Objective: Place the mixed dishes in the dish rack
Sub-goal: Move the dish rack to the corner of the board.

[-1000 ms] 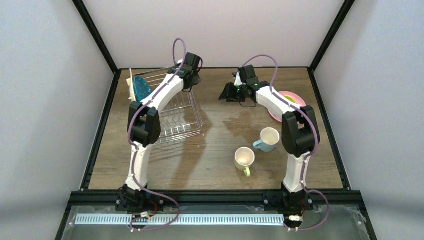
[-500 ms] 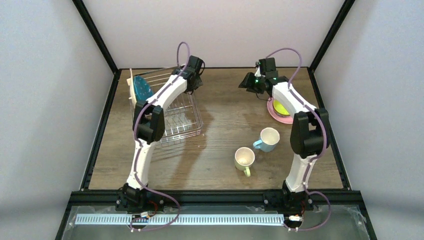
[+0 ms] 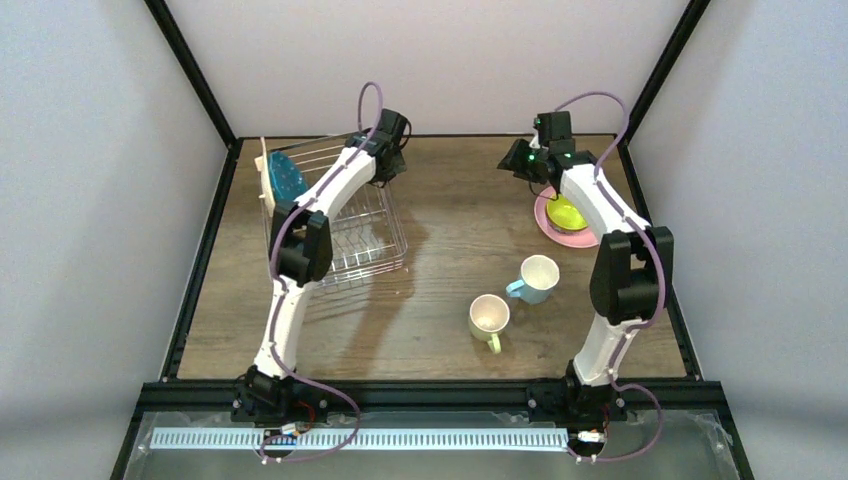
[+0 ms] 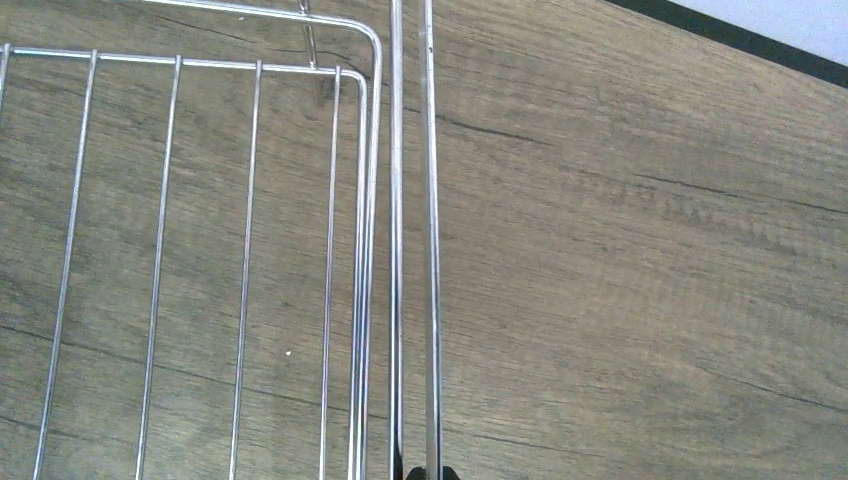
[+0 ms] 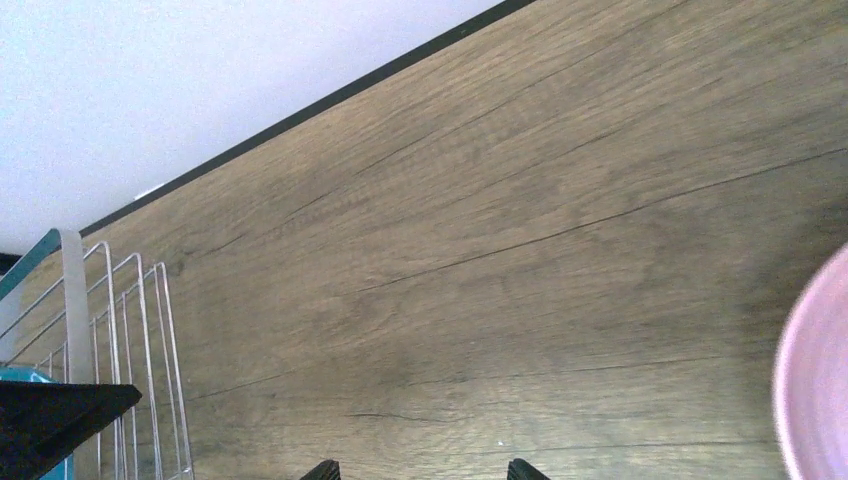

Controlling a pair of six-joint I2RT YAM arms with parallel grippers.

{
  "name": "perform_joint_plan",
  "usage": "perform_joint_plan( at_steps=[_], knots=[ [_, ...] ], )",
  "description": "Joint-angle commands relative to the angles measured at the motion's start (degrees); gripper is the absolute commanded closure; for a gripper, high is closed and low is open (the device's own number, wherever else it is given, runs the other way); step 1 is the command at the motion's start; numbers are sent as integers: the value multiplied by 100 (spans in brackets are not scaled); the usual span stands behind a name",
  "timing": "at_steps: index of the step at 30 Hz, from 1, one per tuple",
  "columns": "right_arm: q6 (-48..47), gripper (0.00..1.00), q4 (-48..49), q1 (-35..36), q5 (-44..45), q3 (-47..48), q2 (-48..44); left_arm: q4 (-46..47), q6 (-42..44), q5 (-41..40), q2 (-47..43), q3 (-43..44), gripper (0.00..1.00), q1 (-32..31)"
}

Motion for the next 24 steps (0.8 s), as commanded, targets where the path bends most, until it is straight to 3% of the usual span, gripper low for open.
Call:
perform_joint_plan(
  at_steps=[1, 24],
  knots=[
    [-90, 4, -117, -190, 334, -234, -378, 112, 149, 390, 278, 411, 97, -223],
    [19, 1, -656, -1164, 2189, -1295, -1388, 498, -32, 1303, 1006, 1368, 97, -838]
  ],
)
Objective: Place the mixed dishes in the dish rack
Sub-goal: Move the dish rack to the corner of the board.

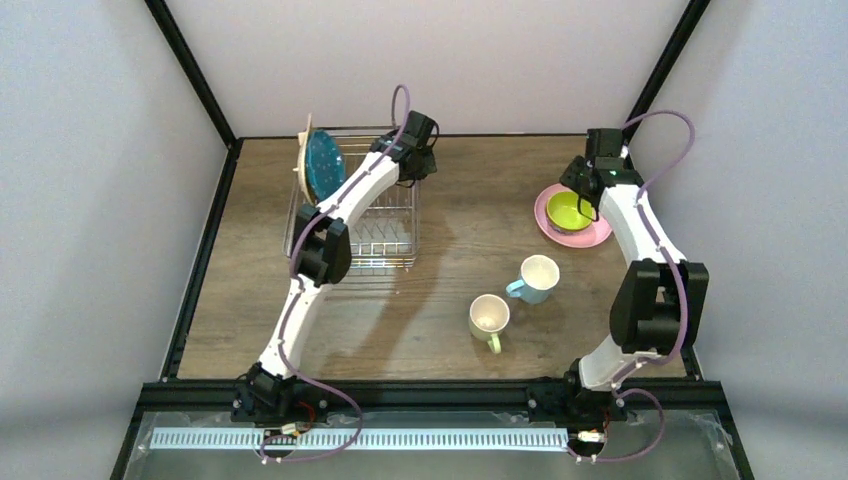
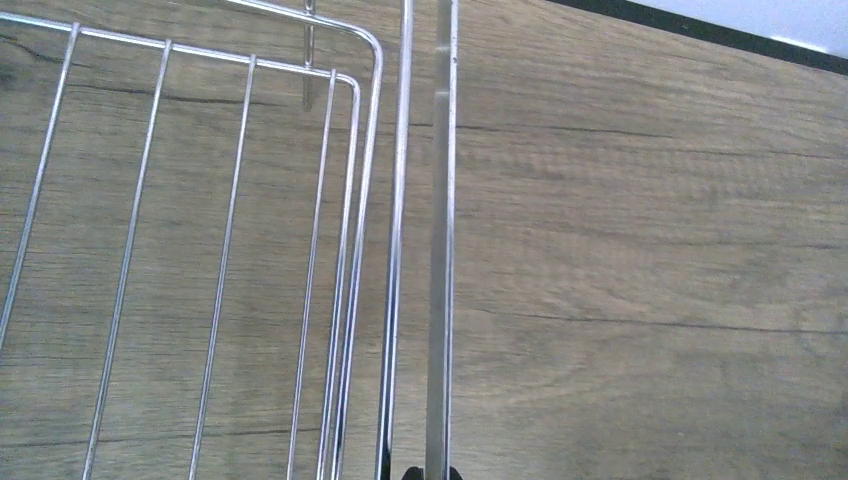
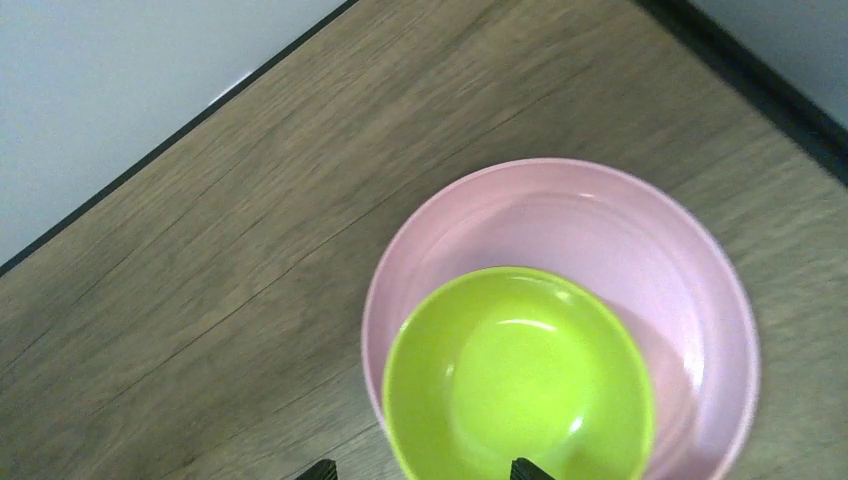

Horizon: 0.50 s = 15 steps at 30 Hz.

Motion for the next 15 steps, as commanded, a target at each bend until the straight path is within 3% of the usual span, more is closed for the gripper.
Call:
perform_joint_plan(
  at_steps=[1, 8, 15],
  knots=[
    [84, 1, -187, -113, 562, -215, -218, 407, -346, 643, 227, 160, 97, -365],
    [175, 1, -253, -127, 879, -657, -525, 534, -1239, 854, 240, 115, 97, -399],
    [301, 1, -381, -138, 1117, -960, -798, 976, -2740, 1372, 265, 13, 97, -445]
  ],
)
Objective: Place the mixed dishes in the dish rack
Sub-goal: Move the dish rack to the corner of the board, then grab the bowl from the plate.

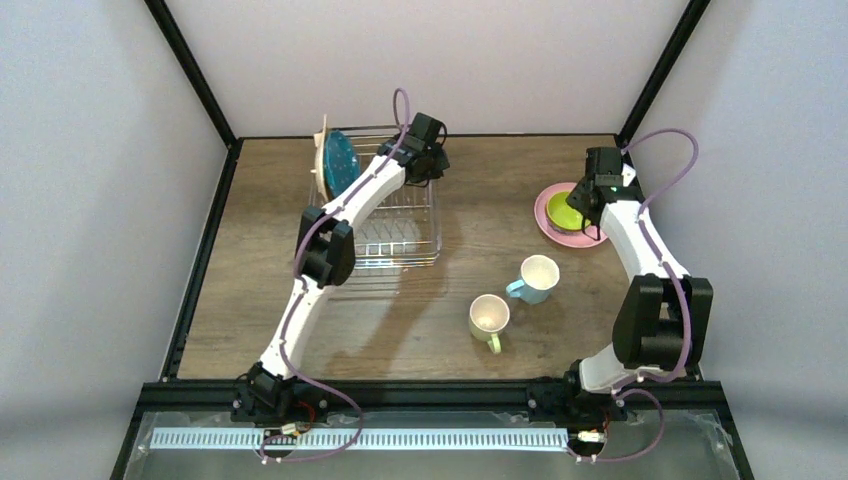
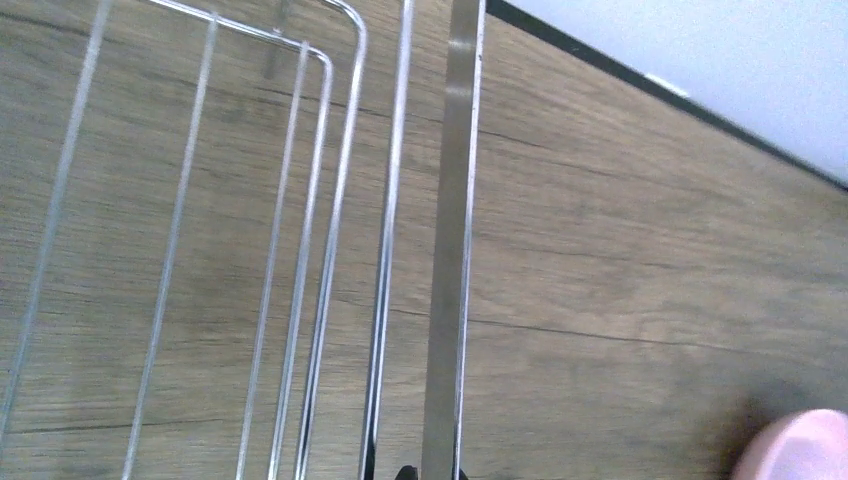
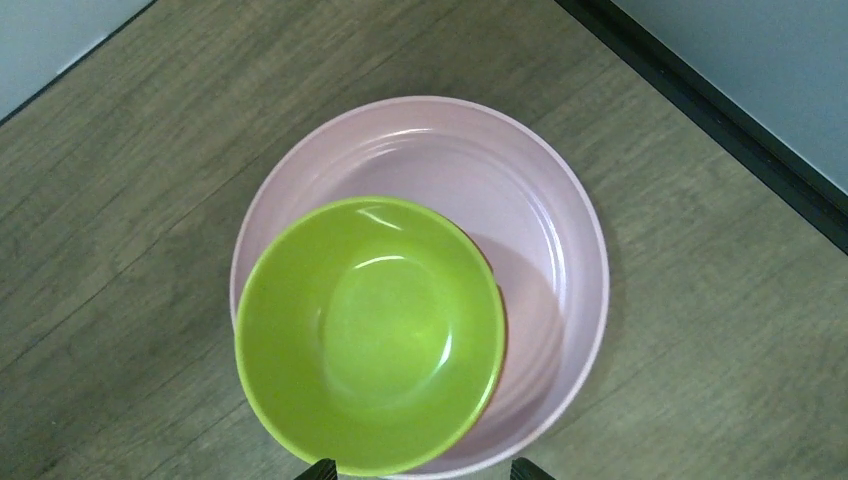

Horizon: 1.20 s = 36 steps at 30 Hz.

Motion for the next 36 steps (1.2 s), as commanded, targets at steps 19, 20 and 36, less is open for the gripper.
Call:
perform_joint_plan(
  at_steps=[19, 20, 36],
  knots=[
    [371, 1, 137, -160, 105, -803, -311, 469, -1506, 1186, 408, -88, 97, -390],
    [397, 1, 171, -177, 74, -841, -305, 415, -1301, 1196, 425, -88, 97, -389],
    [703, 1, 605, -239, -104, -786, 172, -216, 596, 1177, 645, -82, 97, -386]
  ],
)
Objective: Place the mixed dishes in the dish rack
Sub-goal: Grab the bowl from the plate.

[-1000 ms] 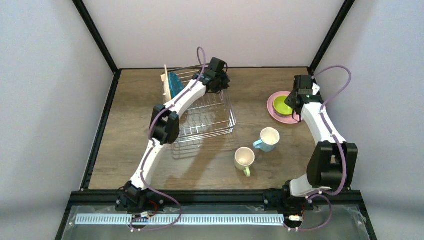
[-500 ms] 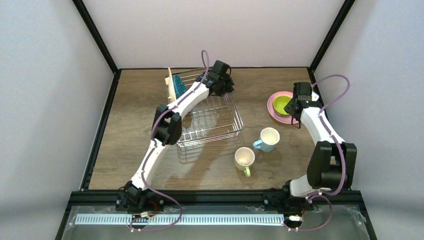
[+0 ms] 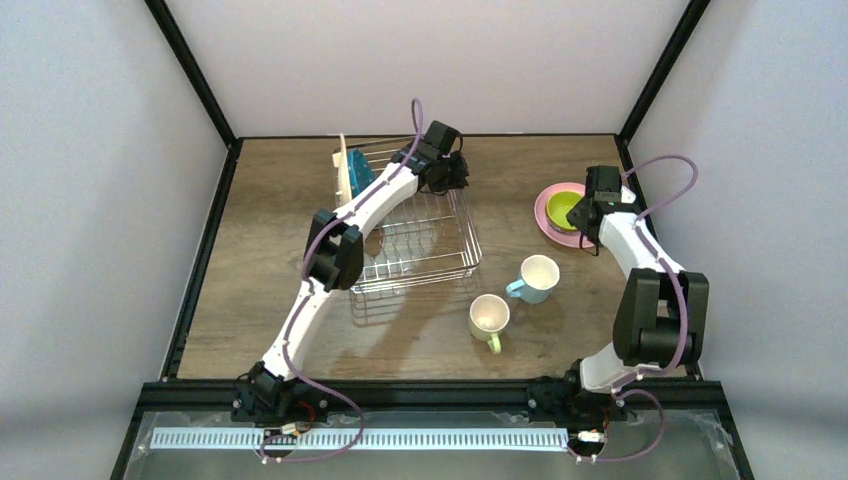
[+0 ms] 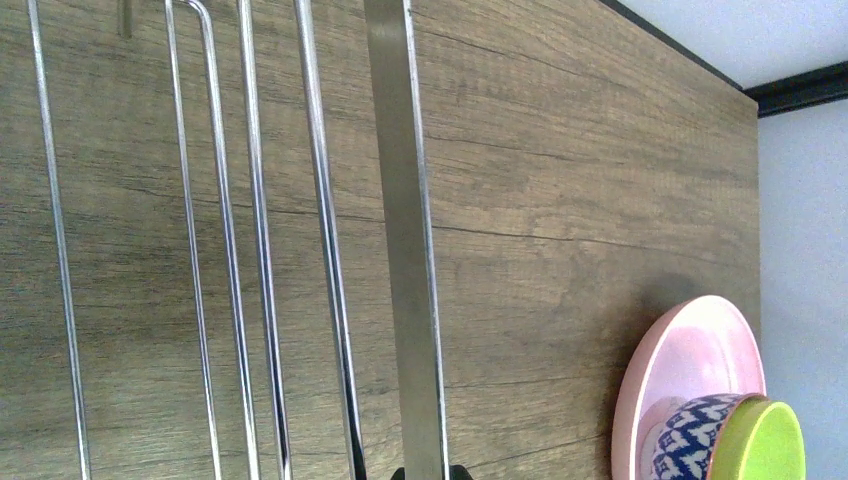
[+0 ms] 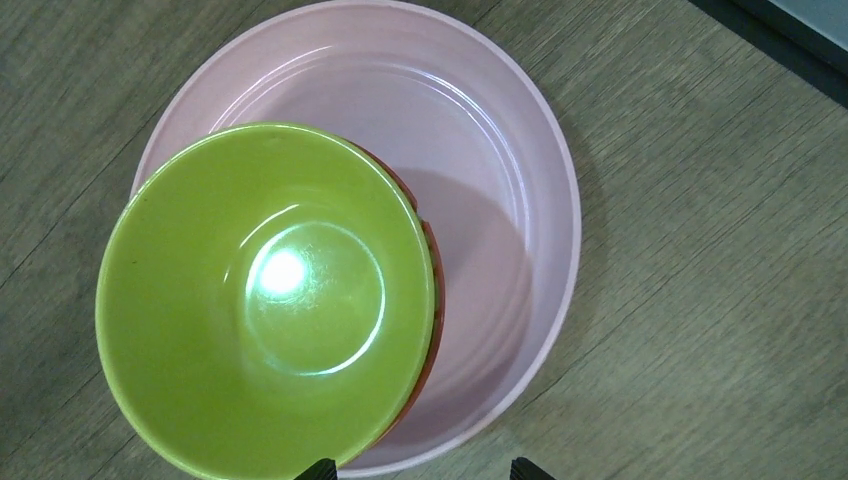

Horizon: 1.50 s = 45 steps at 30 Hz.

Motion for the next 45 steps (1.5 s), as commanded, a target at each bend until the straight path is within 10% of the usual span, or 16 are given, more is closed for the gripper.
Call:
perform_joint_plan(
  at_steps=[1, 26, 32, 45],
  knots=[
    [172, 1, 198, -25, 33, 109, 216, -671, 1097, 218, 443, -106, 97, -40],
    [367, 5, 821, -224, -442, 260, 1104, -1234, 1739, -20, 433, -482, 97, -245],
    [425, 28, 897, -230, -492, 192, 1177, -1360, 1805, -284, 278, -763, 95, -241],
    [450, 88, 793, -226, -441, 93, 1108, -1322, 1733, -527, -80, -1070, 52, -241]
  ],
)
